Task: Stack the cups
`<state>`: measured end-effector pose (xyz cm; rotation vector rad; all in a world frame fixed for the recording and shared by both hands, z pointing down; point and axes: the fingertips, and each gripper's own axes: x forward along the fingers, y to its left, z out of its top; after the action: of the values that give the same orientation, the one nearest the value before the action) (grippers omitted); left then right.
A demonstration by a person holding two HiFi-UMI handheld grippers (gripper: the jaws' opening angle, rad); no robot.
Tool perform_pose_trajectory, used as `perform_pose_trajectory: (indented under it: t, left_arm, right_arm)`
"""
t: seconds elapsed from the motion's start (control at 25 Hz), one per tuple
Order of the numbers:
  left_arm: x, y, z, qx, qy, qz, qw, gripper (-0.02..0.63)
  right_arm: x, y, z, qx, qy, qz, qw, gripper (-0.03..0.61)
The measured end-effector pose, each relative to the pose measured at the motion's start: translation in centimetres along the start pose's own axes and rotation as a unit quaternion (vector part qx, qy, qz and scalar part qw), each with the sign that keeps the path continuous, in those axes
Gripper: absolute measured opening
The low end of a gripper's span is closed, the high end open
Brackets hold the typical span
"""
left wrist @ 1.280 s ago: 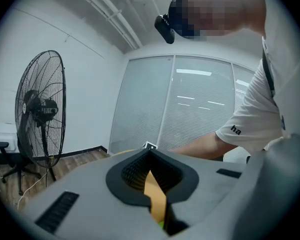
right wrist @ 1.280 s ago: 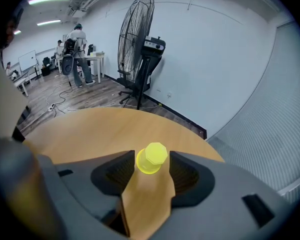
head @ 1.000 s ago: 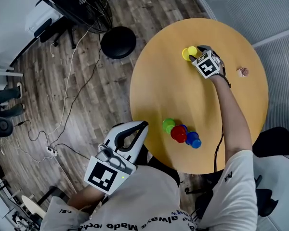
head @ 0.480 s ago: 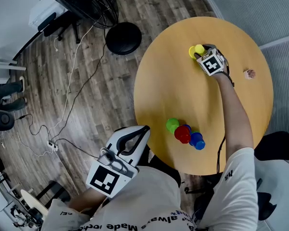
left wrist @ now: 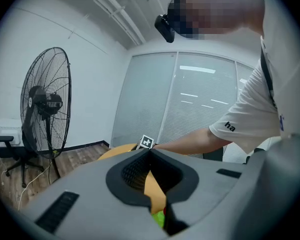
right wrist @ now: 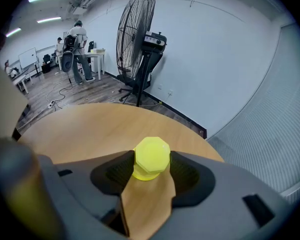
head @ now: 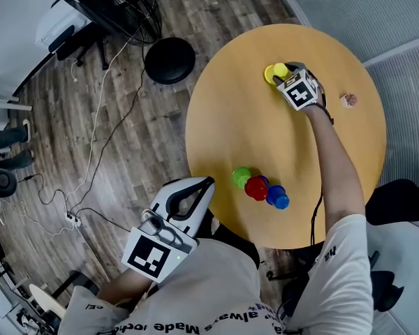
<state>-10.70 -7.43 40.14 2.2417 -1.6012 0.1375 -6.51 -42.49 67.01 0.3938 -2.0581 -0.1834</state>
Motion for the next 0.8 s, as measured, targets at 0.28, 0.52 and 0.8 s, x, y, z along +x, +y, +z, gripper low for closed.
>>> perform_pose_trajectory:
  t: [0.28,0.52,0.8]
  left_arm:
    - [-0.5,-2.4,1.3,0.017,-0.019,-0.022,0.9994,0.023]
    - [-1.7,-4.1,2.1,0.033,-0.036,-0.038,0.9981,0.023]
    - [-3.1,-6.4,3.1,0.05,-0.057,-0.056,0.9956,0.023]
  right_arm:
    - [-4.8,0.5,-0.1,-0.008,-0.006,-0.009,1.0,0.241]
    - [-9.0,2.5,-0.6,-0.03,-0.008,-0.015,0.999,0.241]
    - [-14.3,4.4,-1.0,-0.04,-0.024,-0.029,0.998,0.241]
